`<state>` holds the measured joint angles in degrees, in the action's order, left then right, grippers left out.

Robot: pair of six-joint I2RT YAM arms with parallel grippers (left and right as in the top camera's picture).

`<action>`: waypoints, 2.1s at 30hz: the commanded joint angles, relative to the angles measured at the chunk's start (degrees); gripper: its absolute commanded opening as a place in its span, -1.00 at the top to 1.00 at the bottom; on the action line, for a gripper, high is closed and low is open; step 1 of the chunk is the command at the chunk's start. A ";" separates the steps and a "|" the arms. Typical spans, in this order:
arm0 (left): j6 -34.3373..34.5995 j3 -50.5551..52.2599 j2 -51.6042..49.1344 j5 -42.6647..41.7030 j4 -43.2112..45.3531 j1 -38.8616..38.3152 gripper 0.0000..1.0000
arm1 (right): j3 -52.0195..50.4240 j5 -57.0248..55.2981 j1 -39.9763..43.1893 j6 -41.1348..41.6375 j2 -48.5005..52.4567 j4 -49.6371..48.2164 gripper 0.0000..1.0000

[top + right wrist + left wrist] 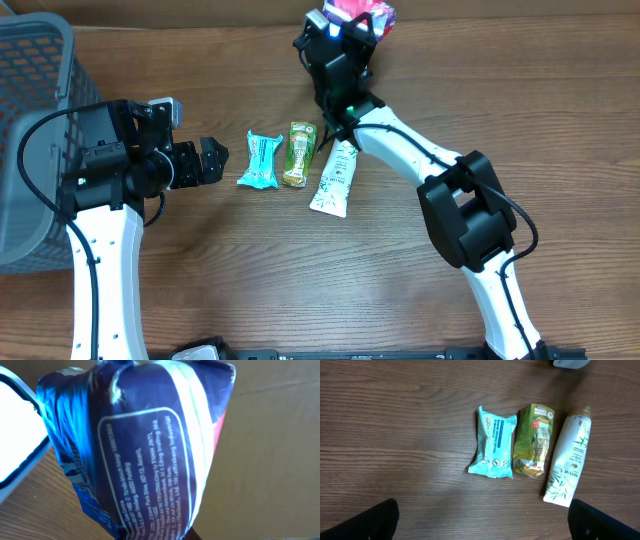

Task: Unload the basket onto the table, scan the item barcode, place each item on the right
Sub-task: 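Carry the purple packet toward the white scanner with the right gripper, then move the purple packet right and lower it onto the table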

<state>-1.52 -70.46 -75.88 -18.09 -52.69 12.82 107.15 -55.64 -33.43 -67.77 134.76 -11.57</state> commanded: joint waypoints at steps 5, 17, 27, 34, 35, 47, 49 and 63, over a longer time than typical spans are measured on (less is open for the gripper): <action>-0.66 -0.79 0.50 -0.85 0.04 -0.09 -1.00 | 0.81 3.82 2.14 0.26 0.00 -0.79 0.92; -0.68 -0.79 0.50 -0.85 0.04 -0.09 -0.99 | 0.81 4.09 1.95 0.17 0.74 -0.79 0.92; -0.66 -0.79 0.50 -0.85 0.04 -0.09 -0.99 | 0.81 -0.04 -2.49 4.81 -5.16 5.07 0.93; -0.66 -0.79 0.50 -0.85 0.04 -0.09 -1.00 | 0.83 0.17 -6.43 22.86 -20.41 24.44 0.92; -0.66 -0.79 0.50 -0.85 0.04 -0.09 -1.00 | 0.83 0.87 -6.93 28.44 -22.73 29.16 0.93; -0.68 -0.79 0.50 -0.85 0.04 -0.09 -0.99 | 0.79 57.37 9.18 82.68 -39.91 73.70 0.92; -0.68 -0.79 0.50 -0.85 0.04 -0.09 -1.00 | -0.44 60.52 15.28 89.83 -39.58 77.02 0.92; -0.68 -0.79 0.50 -0.85 0.04 -0.09 -0.99 | -31.45 72.85 46.27 106.73 -39.50 60.76 0.92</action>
<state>-1.52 -70.46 -75.88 -18.26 -52.69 12.82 80.71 10.85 9.76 34.79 95.48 51.55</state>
